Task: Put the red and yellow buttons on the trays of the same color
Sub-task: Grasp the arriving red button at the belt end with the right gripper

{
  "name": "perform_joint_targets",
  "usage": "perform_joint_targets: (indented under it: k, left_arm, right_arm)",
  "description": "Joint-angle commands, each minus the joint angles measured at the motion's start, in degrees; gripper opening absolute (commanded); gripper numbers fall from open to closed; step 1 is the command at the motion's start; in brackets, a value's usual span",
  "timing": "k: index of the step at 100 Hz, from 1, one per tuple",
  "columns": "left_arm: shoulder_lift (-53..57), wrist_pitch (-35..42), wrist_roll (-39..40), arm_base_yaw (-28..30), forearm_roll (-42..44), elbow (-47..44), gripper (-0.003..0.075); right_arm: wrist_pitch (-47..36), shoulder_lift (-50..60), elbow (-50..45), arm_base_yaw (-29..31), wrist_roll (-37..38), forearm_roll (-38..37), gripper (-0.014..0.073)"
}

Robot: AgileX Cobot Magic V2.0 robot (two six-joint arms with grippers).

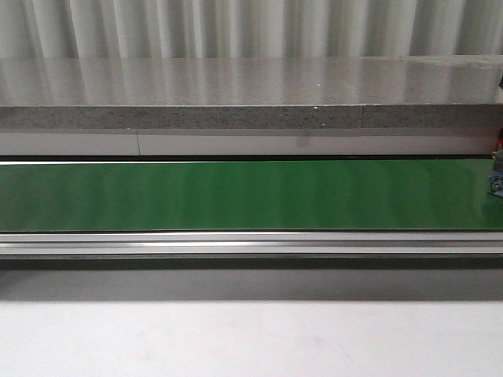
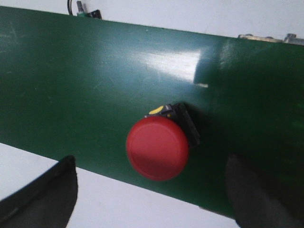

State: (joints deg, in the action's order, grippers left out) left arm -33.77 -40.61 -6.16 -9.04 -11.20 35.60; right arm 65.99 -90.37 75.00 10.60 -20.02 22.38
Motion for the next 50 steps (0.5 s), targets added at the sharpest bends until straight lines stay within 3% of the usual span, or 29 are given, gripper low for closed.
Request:
perform_joint_targets:
  k: [1, 14, 38, 50]
  left_arm:
    - [0.0, 3.8, 0.1, -0.6, -1.1, 1.8, -0.0020]
    - [0.0, 3.8, 0.1, -0.6, -1.1, 1.8, -0.0020]
    - [0.0, 3.8, 0.1, -0.6, -1.1, 1.8, -0.0020]
    - [0.0, 3.8, 0.1, -0.6, -1.1, 1.8, -0.0020]
  right_arm:
    - [-1.4, -0.2, 1.9, -0.1, -2.4, 0.7, 0.0627]
    - [-2.4, -3.4, 1.9, -0.1, -3.1, -2.2, 0.0585]
    - [-4.3, -5.1, 1.9, 0.0, -3.1, -3.4, 0.0221]
    - [-4.8, -5.0, 1.9, 0.0, -3.0, -2.8, 0.0149]
